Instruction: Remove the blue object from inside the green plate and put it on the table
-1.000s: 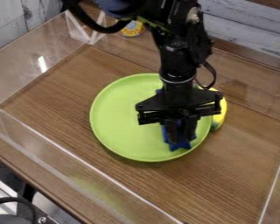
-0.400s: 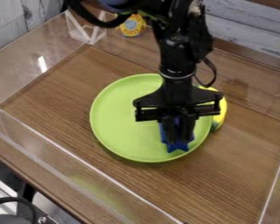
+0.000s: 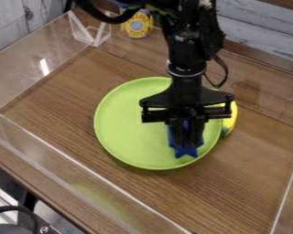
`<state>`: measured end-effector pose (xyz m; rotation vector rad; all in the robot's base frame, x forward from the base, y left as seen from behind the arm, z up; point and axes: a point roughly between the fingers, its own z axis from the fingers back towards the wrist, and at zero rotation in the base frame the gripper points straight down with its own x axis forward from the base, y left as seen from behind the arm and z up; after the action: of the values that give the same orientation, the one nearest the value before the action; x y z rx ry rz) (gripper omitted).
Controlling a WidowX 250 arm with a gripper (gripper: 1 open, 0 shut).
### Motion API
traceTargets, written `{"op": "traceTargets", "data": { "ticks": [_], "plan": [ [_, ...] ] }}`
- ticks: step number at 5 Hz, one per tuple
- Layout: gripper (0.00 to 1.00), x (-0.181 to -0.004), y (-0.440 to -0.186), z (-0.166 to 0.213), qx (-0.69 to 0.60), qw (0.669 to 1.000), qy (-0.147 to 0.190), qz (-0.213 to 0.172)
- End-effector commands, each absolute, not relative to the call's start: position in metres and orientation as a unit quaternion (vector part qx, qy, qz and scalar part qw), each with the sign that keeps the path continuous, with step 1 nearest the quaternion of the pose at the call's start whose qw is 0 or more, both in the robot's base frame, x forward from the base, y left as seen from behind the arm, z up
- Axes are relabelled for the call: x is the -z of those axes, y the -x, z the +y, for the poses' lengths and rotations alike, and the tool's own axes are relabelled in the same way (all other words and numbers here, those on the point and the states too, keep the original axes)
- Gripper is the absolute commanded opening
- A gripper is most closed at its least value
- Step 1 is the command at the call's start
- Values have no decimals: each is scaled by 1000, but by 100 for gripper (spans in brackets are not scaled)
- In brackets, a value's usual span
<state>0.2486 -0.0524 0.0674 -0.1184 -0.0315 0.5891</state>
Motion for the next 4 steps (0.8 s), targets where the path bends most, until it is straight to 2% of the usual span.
{"op": "traceTargets", "data": {
  "ticks": [1,4],
  "plan": [
    [0,-89,-260,-51,-286,954,75,-48],
    [0,-102,-263,-45,-278,955,89,-47]
  ]
}}
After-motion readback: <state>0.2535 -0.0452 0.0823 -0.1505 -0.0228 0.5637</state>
